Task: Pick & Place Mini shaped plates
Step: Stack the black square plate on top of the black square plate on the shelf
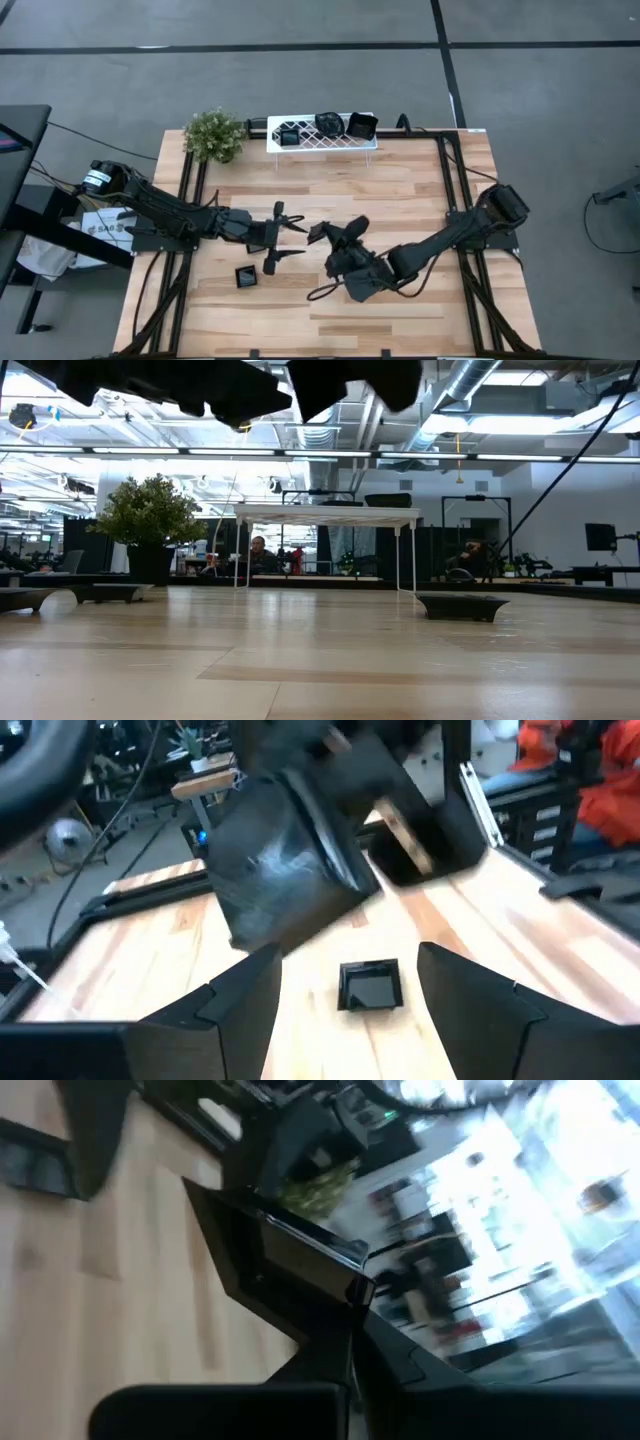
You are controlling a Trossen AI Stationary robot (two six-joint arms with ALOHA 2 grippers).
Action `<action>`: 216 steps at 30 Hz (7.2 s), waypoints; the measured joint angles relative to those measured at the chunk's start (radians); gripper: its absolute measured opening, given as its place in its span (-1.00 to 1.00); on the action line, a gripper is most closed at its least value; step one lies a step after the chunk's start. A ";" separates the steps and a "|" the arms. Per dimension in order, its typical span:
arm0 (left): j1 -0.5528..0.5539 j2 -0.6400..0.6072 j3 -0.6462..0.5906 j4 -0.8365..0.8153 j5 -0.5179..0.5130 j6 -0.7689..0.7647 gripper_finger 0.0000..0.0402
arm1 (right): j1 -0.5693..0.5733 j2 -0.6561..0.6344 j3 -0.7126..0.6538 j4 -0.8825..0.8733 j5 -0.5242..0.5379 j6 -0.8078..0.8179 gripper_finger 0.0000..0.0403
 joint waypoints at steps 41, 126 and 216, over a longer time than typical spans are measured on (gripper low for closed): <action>-0.090 0.266 0.099 0.026 -0.352 0.598 0.04 | -0.683 0.026 -0.077 -0.334 -1.848 1.086 -1.00; -0.071 0.270 0.185 -0.200 -0.330 0.651 -0.18 | -0.685 0.026 -0.079 -0.393 -1.773 1.132 -1.00; 0.037 0.311 0.198 -0.211 -0.228 0.881 -0.95 | -0.710 0.026 -0.064 -0.360 -1.829 1.087 -0.71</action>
